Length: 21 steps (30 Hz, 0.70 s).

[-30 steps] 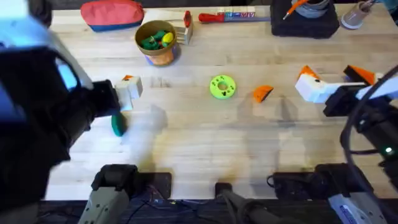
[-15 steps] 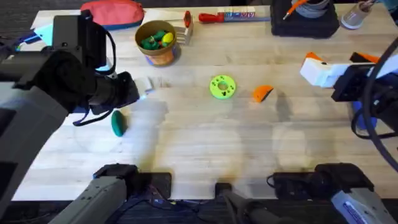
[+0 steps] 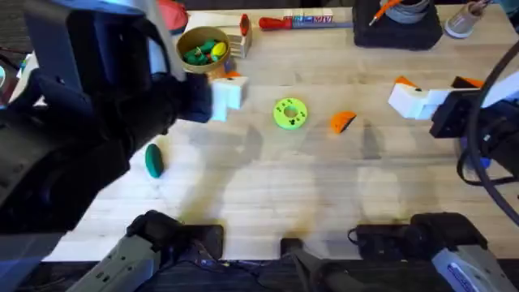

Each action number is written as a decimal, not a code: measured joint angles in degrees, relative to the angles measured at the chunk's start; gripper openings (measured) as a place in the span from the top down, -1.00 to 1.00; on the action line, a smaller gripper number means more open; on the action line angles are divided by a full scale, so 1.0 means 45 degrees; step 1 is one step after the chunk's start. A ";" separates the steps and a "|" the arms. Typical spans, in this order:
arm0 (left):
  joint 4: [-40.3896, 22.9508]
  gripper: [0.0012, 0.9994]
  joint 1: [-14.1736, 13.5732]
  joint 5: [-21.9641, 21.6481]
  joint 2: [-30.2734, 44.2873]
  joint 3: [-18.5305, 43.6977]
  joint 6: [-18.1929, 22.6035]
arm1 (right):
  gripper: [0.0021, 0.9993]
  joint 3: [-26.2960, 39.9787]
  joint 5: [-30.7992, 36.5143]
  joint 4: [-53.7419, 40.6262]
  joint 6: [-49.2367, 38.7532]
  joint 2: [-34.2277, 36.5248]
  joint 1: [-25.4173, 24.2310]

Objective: Pick up the gripper from the table and insert it into the empty holder that is missing its gripper. Then pick up a screw, insert it into the mounting hole, and use the screwdriver to tighten it. Finally, clean up the table by picking up the vegetable and placing it into the bucket.

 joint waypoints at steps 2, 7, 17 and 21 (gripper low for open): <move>0.0784 -0.98 -0.0989 -0.0005 -0.0019 0.0000 0.0638 | -0.99 0.0000 0.0000 -0.0229 0.0000 0.0000 0.0000; 0.3110 -0.98 -0.2698 0.0005 0.0461 0.0000 0.1529 | -0.98 0.0000 0.0000 -0.0988 0.0000 0.0000 0.0000; 0.3476 -0.98 -0.2975 0.0578 0.0668 0.0008 0.1474 | -0.98 0.0000 0.0000 -0.3192 0.0000 0.0000 0.0000; 0.3817 -0.98 -0.2975 0.0849 0.1291 0.0005 0.1719 | -0.99 0.0000 0.0000 -0.4444 0.0000 0.0000 0.0000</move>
